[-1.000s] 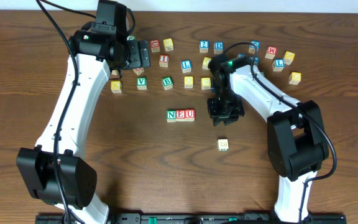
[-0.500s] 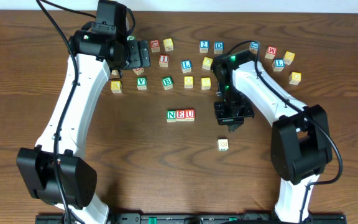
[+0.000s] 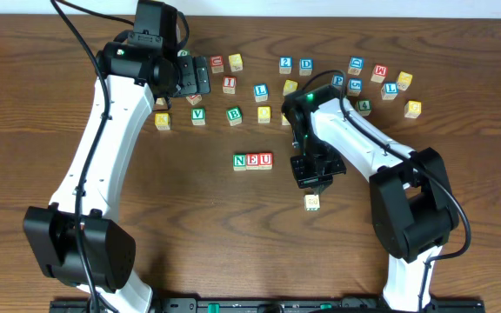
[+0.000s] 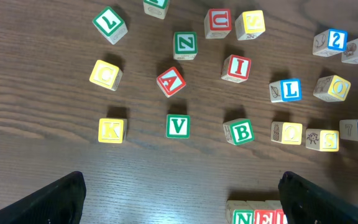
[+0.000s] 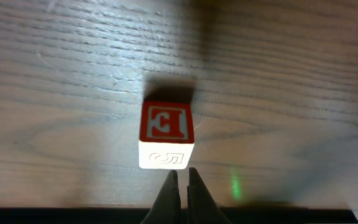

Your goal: Spell out NEURIPS

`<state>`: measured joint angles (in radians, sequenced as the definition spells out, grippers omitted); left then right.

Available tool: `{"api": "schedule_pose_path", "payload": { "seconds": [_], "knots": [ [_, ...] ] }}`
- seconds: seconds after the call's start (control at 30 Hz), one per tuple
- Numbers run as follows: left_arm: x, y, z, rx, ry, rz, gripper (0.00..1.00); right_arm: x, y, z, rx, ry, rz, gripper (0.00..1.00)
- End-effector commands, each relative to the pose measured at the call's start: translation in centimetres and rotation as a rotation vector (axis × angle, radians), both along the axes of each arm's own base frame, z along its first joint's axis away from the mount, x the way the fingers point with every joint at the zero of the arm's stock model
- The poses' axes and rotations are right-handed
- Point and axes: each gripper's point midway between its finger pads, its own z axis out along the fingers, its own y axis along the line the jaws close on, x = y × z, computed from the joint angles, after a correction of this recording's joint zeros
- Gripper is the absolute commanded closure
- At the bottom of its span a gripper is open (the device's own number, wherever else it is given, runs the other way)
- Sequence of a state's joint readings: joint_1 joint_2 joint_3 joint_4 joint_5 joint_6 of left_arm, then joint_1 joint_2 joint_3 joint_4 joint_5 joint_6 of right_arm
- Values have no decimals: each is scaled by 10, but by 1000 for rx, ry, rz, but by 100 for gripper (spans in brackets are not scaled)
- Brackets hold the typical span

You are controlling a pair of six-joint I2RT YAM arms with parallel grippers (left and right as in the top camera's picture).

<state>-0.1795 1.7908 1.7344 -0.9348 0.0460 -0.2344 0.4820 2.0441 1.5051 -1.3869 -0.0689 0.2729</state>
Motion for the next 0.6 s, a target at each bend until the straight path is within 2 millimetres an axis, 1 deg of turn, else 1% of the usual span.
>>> {"api": "schedule_pose_path", "payload": {
  "seconds": [0.0, 0.23, 0.57],
  "knots": [
    [3, 3, 4, 15, -13, -1, 2, -2, -1, 3, 7, -11, 22, 99],
    [4, 3, 4, 15, -13, -1, 2, -4, 3, -3, 50, -5, 63, 99],
    [4, 3, 4, 15, -14, -1, 2, -6, 2, -16, 55, -14, 66, 99]
  ]
}}
